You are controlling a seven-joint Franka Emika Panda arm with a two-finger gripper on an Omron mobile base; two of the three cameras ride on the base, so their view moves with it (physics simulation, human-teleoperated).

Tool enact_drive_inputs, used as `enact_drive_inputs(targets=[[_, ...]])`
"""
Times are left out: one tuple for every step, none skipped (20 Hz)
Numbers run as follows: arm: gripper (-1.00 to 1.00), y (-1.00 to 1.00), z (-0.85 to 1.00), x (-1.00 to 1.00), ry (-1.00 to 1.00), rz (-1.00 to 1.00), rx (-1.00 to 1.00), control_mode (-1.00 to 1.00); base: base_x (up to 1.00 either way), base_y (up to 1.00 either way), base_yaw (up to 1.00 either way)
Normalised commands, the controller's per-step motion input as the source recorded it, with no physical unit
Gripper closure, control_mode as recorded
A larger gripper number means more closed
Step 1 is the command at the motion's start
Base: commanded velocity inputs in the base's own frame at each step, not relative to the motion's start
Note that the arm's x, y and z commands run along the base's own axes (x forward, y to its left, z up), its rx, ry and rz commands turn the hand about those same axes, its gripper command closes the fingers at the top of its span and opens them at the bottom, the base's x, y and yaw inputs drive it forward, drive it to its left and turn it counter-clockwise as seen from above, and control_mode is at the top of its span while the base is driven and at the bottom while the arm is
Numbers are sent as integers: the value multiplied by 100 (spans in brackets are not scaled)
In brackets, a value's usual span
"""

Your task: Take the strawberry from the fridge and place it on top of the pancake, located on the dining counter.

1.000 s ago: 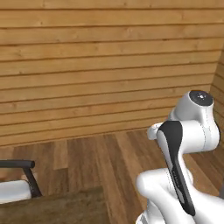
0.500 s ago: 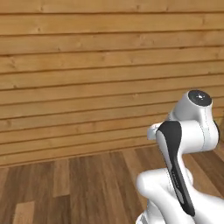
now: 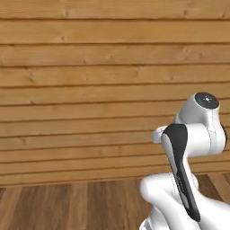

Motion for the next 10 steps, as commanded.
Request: enact_drive_inputs(targets=[[100,0,0,0,0,0,0,100,100,23,68],[100,0,0,0,0,0,0,100,100,18,72],[100,0,0,0,0,0,0,100,100,14,74],[100,0,0,0,0,0,0,100,94,18,76],[100,0,0,0,0,0,0,100,81,26,77],[100,0,0,0,0,0,0,100,79,27,77],[100,0,0,0,0,0,0,100,77,26,77],[100,0,0,0,0,0,0,100,72,22,80],[100,0,0,0,0,0,0,100,69,22,80],[100,0,0,0,0,0,0,100,69,24,80]])
